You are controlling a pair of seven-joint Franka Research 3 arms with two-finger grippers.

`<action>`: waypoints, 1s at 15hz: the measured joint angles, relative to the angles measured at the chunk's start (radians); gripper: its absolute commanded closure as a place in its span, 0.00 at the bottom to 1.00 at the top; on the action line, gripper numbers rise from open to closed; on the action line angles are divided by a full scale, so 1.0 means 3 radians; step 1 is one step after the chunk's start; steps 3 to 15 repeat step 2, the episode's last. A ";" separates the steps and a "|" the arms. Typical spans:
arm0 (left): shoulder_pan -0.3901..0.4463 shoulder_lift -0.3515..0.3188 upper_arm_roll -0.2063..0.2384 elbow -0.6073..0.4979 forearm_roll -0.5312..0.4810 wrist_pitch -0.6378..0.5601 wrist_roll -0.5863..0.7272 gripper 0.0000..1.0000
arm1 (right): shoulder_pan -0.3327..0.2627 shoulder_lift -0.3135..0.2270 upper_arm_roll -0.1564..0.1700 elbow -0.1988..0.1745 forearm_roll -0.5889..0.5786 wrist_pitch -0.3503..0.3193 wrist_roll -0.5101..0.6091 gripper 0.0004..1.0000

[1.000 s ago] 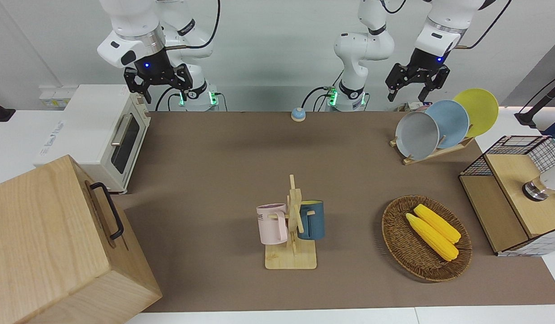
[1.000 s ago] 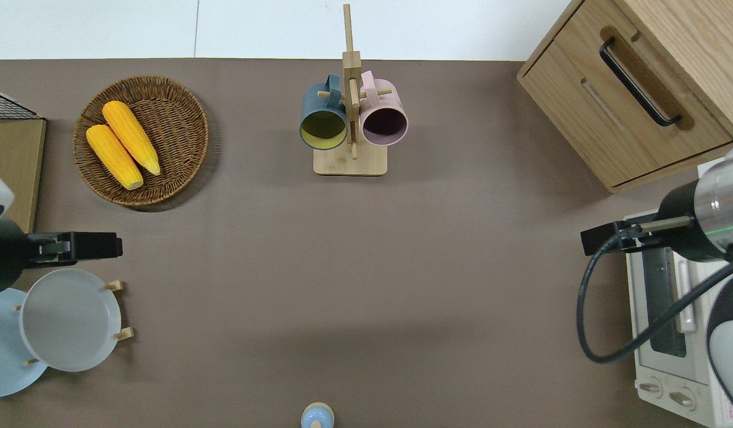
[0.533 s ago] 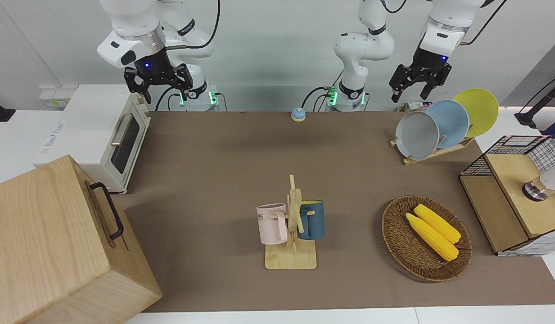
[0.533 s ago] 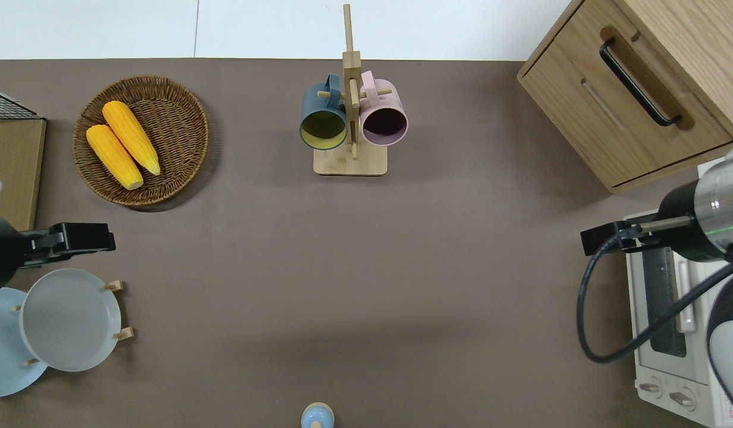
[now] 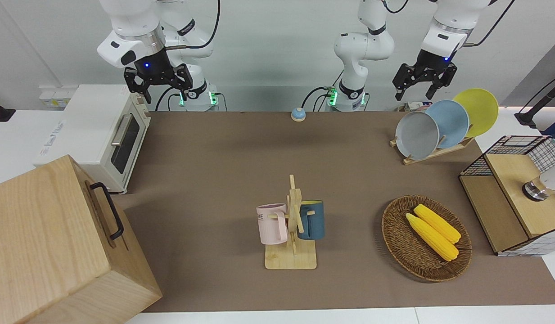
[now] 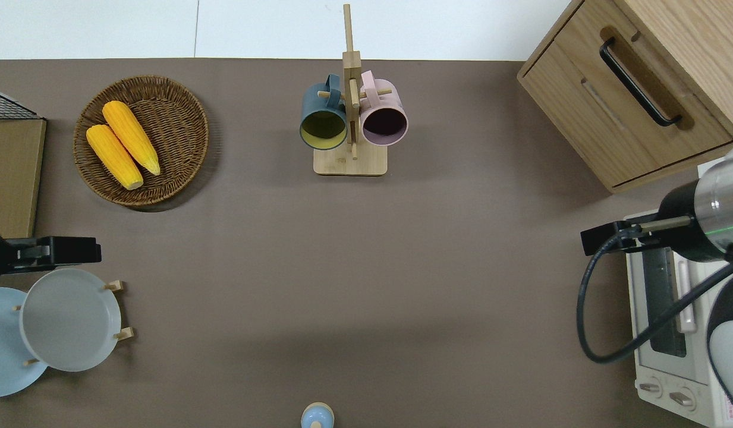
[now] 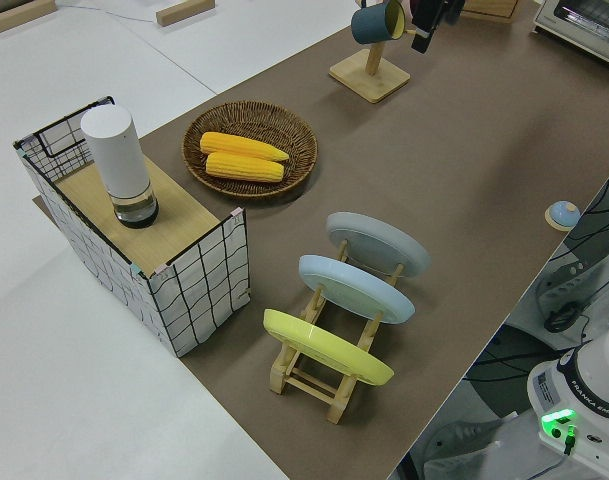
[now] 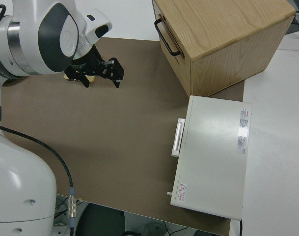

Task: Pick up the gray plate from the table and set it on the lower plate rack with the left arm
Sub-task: 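Open the left gripper and withdraw it from the plate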

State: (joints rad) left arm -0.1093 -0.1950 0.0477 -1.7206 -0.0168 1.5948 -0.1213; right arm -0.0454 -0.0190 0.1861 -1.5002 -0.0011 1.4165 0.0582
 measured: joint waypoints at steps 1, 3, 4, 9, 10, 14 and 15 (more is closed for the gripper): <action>0.0000 0.0002 0.0003 0.0000 0.0000 -0.0007 0.0004 0.00 | 0.0000 0.0000 0.0000 0.0000 0.0000 0.0000 0.0000 0.01; 0.0000 0.0003 0.0002 0.0000 0.0000 -0.0015 0.0005 0.00 | 0.0000 0.0000 0.0000 0.0000 0.0000 0.0000 0.0000 0.01; 0.0000 0.0003 0.0002 0.0000 0.0000 -0.0015 0.0005 0.00 | 0.0000 0.0000 0.0000 0.0000 0.0000 0.0000 0.0000 0.01; 0.0000 0.0003 0.0002 0.0000 0.0000 -0.0015 0.0005 0.00 | 0.0000 0.0000 0.0000 0.0000 0.0000 0.0000 0.0000 0.01; 0.0000 0.0003 0.0002 0.0000 0.0000 -0.0015 0.0005 0.00 | 0.0000 0.0000 0.0000 0.0000 0.0000 0.0000 0.0000 0.01; 0.0000 0.0003 0.0002 0.0000 0.0000 -0.0015 0.0005 0.00 | 0.0000 0.0000 0.0000 0.0000 0.0000 0.0000 0.0000 0.01; 0.0000 0.0003 0.0002 0.0000 0.0000 -0.0015 0.0005 0.00 | 0.0000 0.0000 0.0000 0.0000 0.0000 0.0000 0.0000 0.01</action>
